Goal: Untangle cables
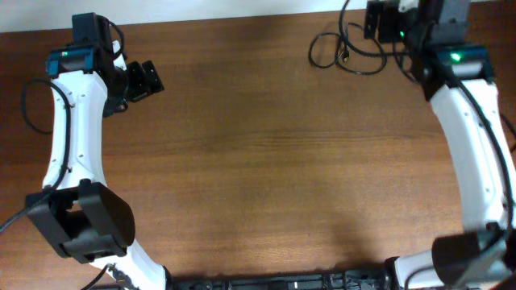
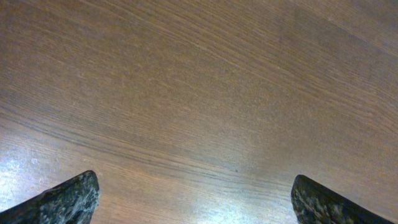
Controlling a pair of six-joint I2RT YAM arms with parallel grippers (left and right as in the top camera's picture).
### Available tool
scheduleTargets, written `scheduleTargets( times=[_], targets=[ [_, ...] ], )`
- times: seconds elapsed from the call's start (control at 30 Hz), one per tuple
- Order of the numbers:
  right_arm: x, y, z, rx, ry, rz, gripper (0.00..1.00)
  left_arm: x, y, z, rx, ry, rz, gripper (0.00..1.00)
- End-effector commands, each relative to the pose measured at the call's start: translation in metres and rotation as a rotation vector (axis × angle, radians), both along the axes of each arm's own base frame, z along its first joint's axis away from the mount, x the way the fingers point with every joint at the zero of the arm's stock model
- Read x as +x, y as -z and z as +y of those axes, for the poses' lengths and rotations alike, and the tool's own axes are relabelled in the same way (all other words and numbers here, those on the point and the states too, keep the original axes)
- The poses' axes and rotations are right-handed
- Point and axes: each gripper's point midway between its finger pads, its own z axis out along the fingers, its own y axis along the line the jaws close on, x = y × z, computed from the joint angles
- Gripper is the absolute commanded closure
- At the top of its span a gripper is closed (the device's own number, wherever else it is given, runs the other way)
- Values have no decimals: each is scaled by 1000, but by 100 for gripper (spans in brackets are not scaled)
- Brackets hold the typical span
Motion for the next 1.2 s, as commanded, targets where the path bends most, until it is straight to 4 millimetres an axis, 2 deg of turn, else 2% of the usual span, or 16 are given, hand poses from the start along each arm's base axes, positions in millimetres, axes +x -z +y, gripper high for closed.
scheduleTargets(
  times=[0.0,0.1,0.17,0.23,0.27,0.3,0.33,0.4,0.53,0.63,0.7,0.77,0.83,0.9,1.03,1.17],
  targets=[
    [-45,-43,-1,-7,6,-42,2,0,-7,2,3,-16,-16,1],
    [-99,-46,-3,13,20,40,1,0,-7,2,3,-16,-16,1],
    [-126,-60,-4,13,20,26,2,7,-10,2,4,-15,-48,1],
    [-154,-70,-22,-25,118,14,2,7,-10,2,3,-15,-45,1],
    [-172,-72,-37,-33,209,21,1,5,-10,-3,-16,8,-41,1],
    [-188,-70,-44,-57,242,44,1,8,-18,-25,-84,194,-93,1],
    [-201,-70,-48,-73,265,54,1,6,-34,-41,-124,316,-151,1],
    [-216,-72,-50,-74,277,55,1,-1,-64,-42,-87,367,-234,1],
    [-237,-65,-50,-44,295,92,1,-44,-157,-60,-32,524,-487,1],
    [-230,-48,-50,-35,304,120,1,-99,-205,-70,15,559,-636,1],
    [-220,-28,-50,1,330,137,1,-144,-205,-74,50,566,-719,1],
    [-208,-18,-50,49,360,114,1,-194,-192,-77,110,558,-823,1],
    [-187,-40,-49,134,389,-23,1,-242,-183,-71,194,518,-897,1],
    [-170,-72,-49,189,389,-176,1,-276,-175,-75,196,518,-901,1],
    [-137,-99,-48,220,376,-316,1,-320,-122,-80,108,520,-677,1],
    [-99,-116,-47,244,365,-430,1,-388,-78,-89,37,564,-527,1]
  ],
)
